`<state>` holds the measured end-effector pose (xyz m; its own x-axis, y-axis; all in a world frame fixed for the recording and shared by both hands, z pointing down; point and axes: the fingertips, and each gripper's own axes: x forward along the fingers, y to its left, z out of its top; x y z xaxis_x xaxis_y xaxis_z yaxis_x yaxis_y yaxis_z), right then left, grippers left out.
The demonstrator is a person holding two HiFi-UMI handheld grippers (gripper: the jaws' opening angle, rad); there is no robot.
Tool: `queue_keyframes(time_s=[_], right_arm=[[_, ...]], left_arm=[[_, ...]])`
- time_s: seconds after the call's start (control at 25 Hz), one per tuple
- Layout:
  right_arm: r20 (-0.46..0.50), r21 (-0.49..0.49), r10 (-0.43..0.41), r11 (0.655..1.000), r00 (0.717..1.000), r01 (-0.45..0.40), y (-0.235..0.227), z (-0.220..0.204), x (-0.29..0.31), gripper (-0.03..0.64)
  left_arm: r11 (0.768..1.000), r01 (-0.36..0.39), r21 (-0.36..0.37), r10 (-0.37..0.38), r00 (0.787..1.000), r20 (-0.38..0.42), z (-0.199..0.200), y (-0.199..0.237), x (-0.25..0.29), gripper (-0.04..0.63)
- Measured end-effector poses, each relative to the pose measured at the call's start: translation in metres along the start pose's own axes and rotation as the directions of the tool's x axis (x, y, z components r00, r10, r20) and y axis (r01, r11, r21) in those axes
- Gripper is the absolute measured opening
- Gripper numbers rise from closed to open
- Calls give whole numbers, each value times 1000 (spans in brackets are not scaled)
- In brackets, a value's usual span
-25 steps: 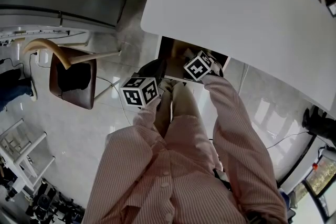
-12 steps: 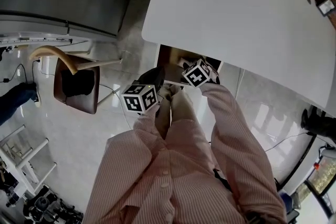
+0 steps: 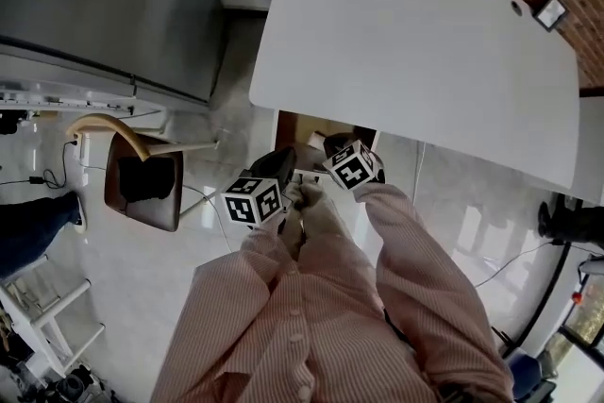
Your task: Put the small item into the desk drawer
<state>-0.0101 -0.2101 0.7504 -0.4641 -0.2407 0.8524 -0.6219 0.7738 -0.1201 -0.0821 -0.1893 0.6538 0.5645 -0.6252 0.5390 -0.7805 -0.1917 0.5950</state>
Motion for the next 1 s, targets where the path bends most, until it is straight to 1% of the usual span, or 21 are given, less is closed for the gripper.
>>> queue_keyframes(time_s=[0.08, 0.24, 0.4, 0.52, 0.64, 0.8, 1.0], right_arm=[[38, 23, 0, 1000, 999, -1, 1, 5, -15, 8], [94, 46, -2, 999, 996, -3, 6, 9, -42, 6], [166, 83, -50, 996, 985, 36, 5, 17, -72, 6], [224, 133, -69, 990, 972, 39, 6, 27, -97, 6], [297, 179, -80, 983, 951, 27, 7, 38, -118, 6], [393, 230, -95, 973, 915, 3, 7, 54, -148, 6], [483, 261, -119, 965, 868, -13, 2, 69, -183, 6]], left_arm=[[1000, 14, 27, -14, 1000, -1, 5, -9, -3, -2], [994, 47, 98, -45, 999, -27, 11, -24, -11, -2], [988, 63, 138, -62, 998, -6, 24, -36, -22, -2], [984, 69, 166, -72, 997, 12, 33, -43, -32, -2], [979, 77, 191, -85, 996, 37, 44, -50, -42, -2], [968, 86, 236, -105, 992, 69, 59, -61, -51, -2], [957, 90, 275, -129, 984, 125, 80, -75, -65, -2]])
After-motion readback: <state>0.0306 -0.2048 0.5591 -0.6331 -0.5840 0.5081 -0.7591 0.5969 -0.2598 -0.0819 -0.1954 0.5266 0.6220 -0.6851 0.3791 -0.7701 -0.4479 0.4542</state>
